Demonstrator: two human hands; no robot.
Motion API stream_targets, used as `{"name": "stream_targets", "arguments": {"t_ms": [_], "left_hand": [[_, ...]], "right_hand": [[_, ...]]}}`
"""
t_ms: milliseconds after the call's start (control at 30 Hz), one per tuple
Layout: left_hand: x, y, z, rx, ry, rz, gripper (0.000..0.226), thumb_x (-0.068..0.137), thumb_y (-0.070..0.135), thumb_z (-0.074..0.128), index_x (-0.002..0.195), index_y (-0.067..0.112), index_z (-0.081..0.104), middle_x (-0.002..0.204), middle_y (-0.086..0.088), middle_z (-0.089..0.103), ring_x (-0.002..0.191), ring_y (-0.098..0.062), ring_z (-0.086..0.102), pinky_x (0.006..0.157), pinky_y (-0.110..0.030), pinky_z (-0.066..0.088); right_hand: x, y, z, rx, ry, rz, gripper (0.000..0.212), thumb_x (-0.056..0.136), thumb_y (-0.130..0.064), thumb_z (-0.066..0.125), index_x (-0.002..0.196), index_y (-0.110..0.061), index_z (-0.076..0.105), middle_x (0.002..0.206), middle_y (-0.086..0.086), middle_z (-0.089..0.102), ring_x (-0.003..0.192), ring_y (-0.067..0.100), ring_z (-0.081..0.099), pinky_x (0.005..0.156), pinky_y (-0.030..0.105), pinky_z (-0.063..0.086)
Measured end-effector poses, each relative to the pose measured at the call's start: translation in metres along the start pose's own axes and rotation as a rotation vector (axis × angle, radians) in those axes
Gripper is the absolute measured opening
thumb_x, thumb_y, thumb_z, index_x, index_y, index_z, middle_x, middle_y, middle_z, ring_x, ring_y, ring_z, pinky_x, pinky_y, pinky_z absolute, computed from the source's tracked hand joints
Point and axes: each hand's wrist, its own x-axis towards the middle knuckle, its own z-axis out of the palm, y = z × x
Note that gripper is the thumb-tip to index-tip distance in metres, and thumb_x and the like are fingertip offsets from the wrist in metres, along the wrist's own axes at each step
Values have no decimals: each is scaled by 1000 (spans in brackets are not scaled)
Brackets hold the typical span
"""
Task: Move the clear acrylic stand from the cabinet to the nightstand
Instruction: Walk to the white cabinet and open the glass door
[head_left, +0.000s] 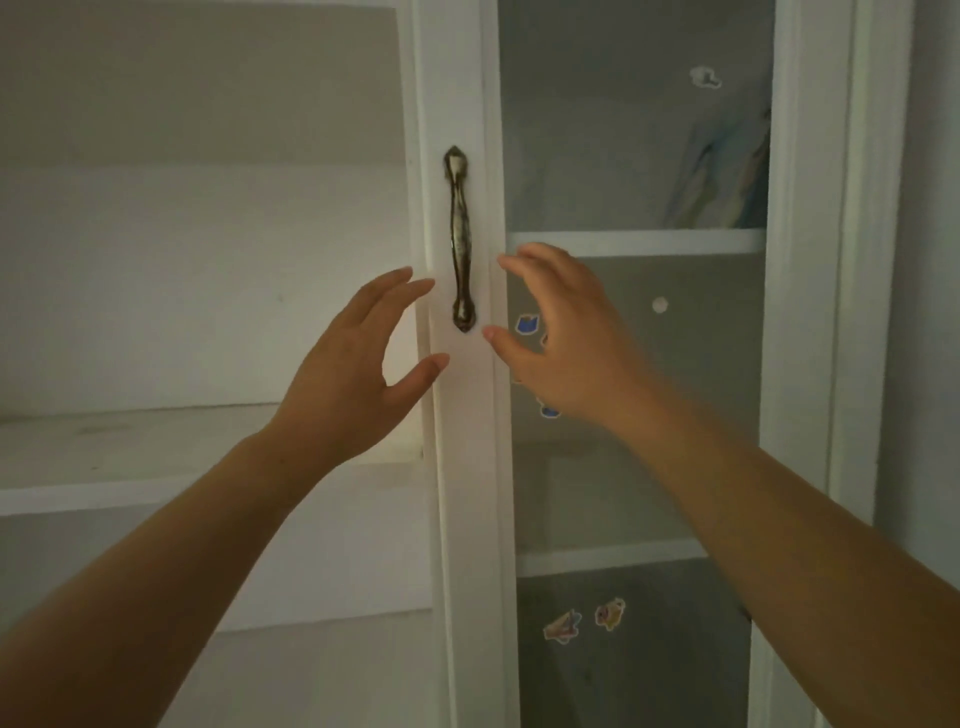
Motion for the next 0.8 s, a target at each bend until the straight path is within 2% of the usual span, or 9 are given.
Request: {"name": "stream_targets", "arguments": {"t_ms": [233,433,533,667,800], "left_hand": [[28,-40,8,-136,29,96,73,79,55,43,142,23,26,149,-1,31,135,-15,30,105,-28,25],[50,-56,18,-274,122,166,71,82,51,44,143,22,22,150,1,29,136,-12,28,107,-29,25],[60,-64,24,-324,157,227,65,90,52,40,144,24,20,151,4,27,137,-7,24,107,-23,22],[73,-71,34,-399,174,285,64,89,52,30,145,26,15,153,6,20,138,-2,17,106,-15,15],[78,-75,49,-550,171,303,65,90,48,37,145,27,12,153,12,14,139,1,13,110,-24,21]], "right_hand": [[23,-15,8,24,62,58,64,89,-39,53,144,-23,24,153,-3,21,140,13,16,113,32,17],[36,-29,12,-71,74,57,70,89,-40,54,146,-24,16,153,-5,18,140,12,15,113,30,17],[42,-34,12,-103,89,80,71,89,-40,54,146,-26,14,152,-6,19,138,10,18,108,24,16],[46,-39,14,-149,106,118,70,88,-38,56,145,-25,17,151,-6,22,136,10,23,108,25,20],[48,-41,17,-202,129,136,68,88,-36,57,144,-22,21,149,-4,25,134,10,27,108,26,24]]}}
